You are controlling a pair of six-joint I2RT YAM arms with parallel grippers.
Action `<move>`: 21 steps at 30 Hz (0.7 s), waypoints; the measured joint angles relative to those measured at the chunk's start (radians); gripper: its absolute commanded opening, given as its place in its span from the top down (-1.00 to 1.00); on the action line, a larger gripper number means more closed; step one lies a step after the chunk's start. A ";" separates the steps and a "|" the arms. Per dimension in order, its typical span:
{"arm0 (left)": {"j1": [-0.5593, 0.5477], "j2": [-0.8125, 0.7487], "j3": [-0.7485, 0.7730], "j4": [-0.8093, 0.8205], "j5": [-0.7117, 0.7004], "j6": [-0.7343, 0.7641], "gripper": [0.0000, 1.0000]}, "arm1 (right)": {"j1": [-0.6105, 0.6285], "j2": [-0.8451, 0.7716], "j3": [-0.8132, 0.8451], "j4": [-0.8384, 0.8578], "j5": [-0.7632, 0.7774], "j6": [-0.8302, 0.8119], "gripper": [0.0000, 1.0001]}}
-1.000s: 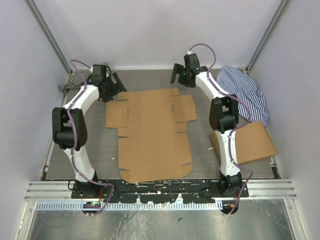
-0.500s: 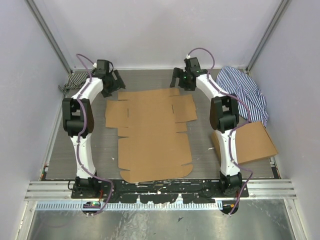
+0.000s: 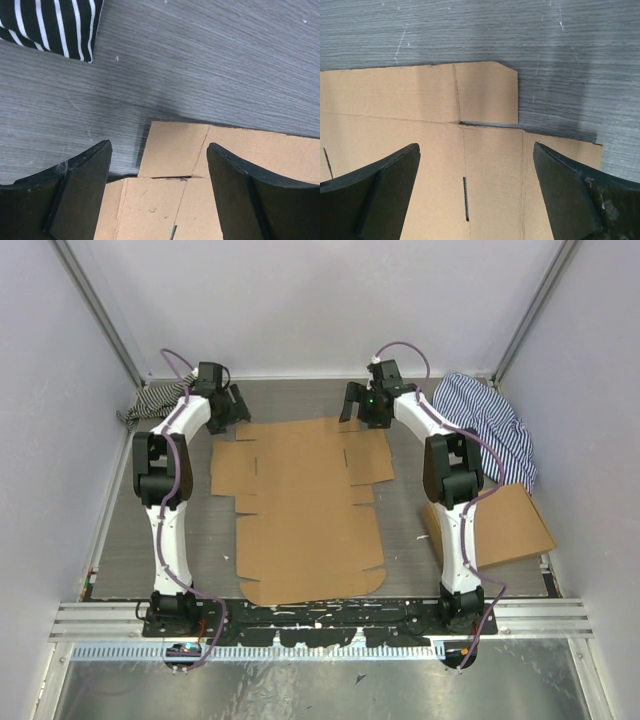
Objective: Fold the paper box
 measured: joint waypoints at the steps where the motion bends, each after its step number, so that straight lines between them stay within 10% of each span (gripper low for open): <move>1: 0.000 0.000 0.000 0.006 0.005 0.000 -0.66 | 0.000 -0.007 -0.002 0.001 -0.002 0.000 -1.00; 21: 0.000 0.022 -0.033 0.093 0.076 -0.011 -0.29 | 0.000 -0.078 -0.082 0.023 -0.042 -0.004 -1.00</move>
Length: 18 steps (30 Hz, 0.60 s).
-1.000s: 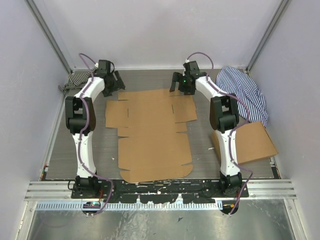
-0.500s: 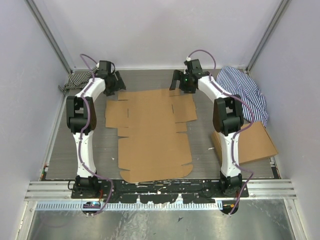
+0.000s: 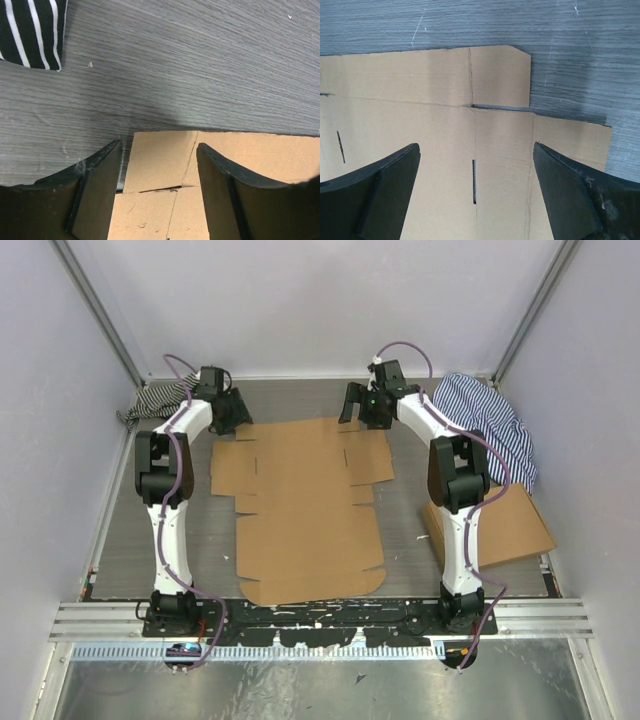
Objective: Fold the paper box
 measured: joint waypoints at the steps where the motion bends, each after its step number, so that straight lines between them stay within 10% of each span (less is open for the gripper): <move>1: 0.000 0.000 -0.003 0.003 0.004 -0.001 -0.22 | 0.000 -0.003 0.000 -0.001 -0.001 0.000 -1.00; 18: -0.005 -0.006 -0.038 0.035 0.063 -0.014 0.23 | 0.000 -0.035 -0.021 0.001 -0.003 0.002 -0.96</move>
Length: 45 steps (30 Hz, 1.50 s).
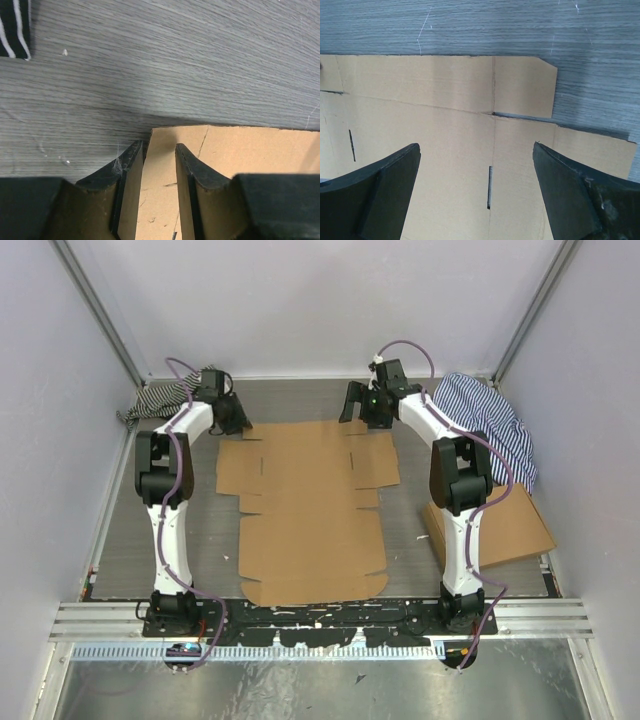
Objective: Fold the paper box
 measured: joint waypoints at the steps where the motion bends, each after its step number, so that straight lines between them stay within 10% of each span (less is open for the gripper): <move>1: -0.002 -0.001 0.000 -0.002 0.004 -0.002 0.24 | 0.000 0.000 -0.001 -0.001 -0.001 0.000 -0.94; 17: -0.039 -0.046 0.000 -0.011 0.062 -0.013 0.41 | 0.000 0.009 -0.019 -0.050 -0.021 0.007 -0.38; 22: -0.060 -0.045 0.029 -0.056 0.066 -0.013 0.96 | 0.000 0.016 -0.023 -0.071 -0.021 0.007 -0.37; 45: -0.098 -0.243 -0.153 0.007 0.070 0.051 1.00 | -0.055 -0.047 -0.040 -0.097 0.082 -0.002 -0.95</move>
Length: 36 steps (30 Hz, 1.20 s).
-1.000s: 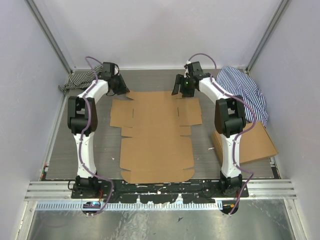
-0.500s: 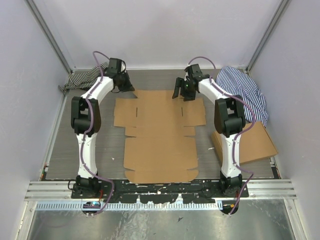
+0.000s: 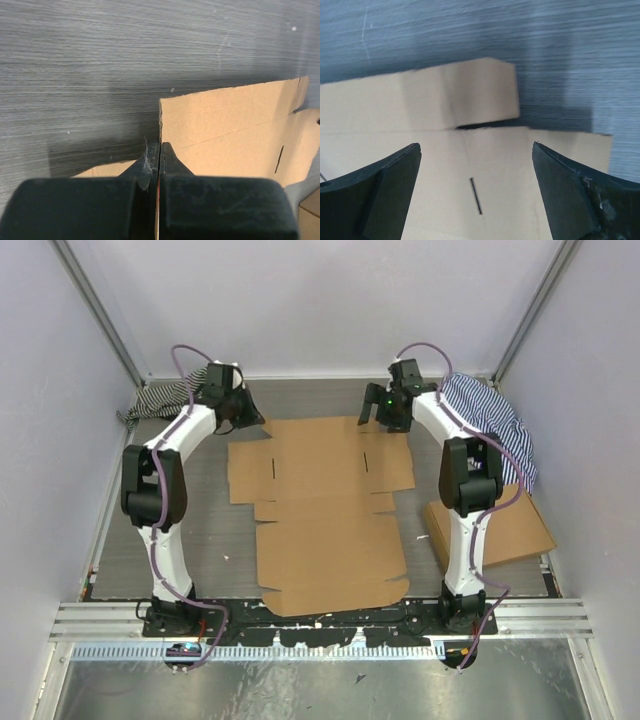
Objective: Fold the paper box
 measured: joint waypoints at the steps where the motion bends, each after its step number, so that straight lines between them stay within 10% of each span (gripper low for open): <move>1: 0.000 -0.024 -0.022 0.023 0.005 0.000 1.00 | -0.014 0.000 0.000 0.004 -0.004 0.000 -0.95; 17: -0.007 -0.183 -0.165 0.192 0.056 0.015 1.00 | -0.095 0.000 -0.048 0.182 -0.279 -0.083 -0.80; 36: -0.007 -0.035 -0.019 0.079 0.042 0.015 1.00 | -0.088 0.004 -0.046 0.193 -0.277 -0.090 0.32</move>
